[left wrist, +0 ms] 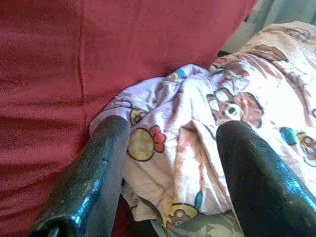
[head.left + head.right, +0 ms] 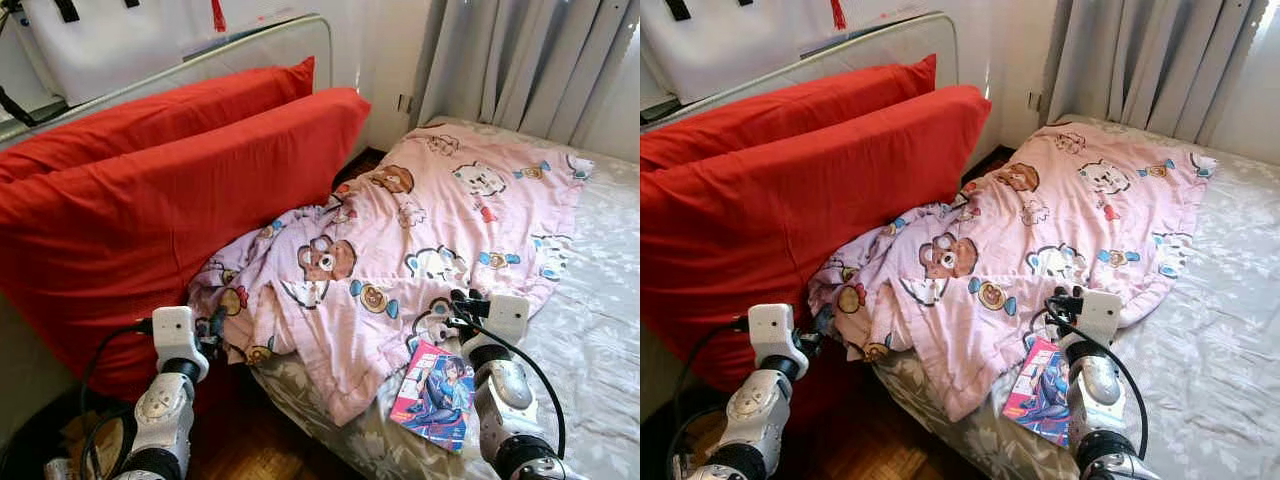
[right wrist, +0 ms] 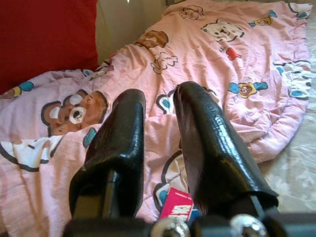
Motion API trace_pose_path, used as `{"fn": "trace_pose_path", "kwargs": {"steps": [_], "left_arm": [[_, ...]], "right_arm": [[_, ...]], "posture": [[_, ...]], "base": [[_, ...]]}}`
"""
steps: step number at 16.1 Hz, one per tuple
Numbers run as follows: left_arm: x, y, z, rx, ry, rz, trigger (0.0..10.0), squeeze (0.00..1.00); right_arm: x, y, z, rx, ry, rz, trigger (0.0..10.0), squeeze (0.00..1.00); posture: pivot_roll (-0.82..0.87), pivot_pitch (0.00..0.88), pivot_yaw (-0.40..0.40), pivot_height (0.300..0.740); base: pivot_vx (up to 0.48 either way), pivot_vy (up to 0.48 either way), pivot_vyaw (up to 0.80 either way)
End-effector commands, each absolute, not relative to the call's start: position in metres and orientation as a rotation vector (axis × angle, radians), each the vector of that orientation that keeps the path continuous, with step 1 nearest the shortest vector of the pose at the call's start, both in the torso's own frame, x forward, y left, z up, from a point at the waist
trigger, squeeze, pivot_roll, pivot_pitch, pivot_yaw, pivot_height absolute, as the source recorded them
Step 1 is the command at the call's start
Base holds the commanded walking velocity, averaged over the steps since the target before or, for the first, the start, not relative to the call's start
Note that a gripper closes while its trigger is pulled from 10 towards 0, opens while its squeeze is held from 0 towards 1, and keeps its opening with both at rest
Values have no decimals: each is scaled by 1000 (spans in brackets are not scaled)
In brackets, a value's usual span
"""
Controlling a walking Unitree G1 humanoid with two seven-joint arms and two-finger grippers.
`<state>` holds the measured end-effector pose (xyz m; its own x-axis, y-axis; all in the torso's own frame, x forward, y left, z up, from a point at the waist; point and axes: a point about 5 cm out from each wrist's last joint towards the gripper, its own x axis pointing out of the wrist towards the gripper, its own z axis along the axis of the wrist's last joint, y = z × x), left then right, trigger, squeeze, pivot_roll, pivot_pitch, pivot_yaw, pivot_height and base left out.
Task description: Clean up the room
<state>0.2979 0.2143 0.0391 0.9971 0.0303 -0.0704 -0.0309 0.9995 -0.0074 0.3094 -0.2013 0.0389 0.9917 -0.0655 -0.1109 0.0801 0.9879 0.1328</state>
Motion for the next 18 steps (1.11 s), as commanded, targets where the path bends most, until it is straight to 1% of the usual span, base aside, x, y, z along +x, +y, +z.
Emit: {"fn": "trace_pose_path", "kwargs": {"steps": [1, 3, 7, 14, 17, 18], "left_arm": [[301, 212, 43, 15, 63, 11, 10000, 0], [302, 213, 43, 4, 67, 16, 10000, 0], [304, 214, 44, -15, 66, 27, 10000, 0], [305, 213, 46, -9, 63, 19, 10000, 0], [305, 213, 45, -12, 67, 20, 10000, 0], [305, 213, 45, -13, 66, 20, 10000, 0]], "right_arm": [[312, -201, 39, 115, 130, -68, 10000, 0], [313, -201, 39, 115, 142, -74, 10000, 0], [312, -203, 37, 104, 153, -91, 10000, 0], [313, -199, 35, 106, 178, -88, 10000, 0], [311, -199, 34, 108, 175, -92, 10000, 0], [311, -199, 34, 115, 171, -92, 10000, 0]], "posture": [[33, 0, 0, 740], [32, 0, -1, 740], [30, 0, 2, 696], [31, 0, 2, 696], [32, 0, 4, 671], [32, 0, 4, 671]], "base": [[0, 0, 0], [0, 0, 0], [0, 0, 0], [0, 0, 0], [0, 0, 0], [0, 0, 0]]}}
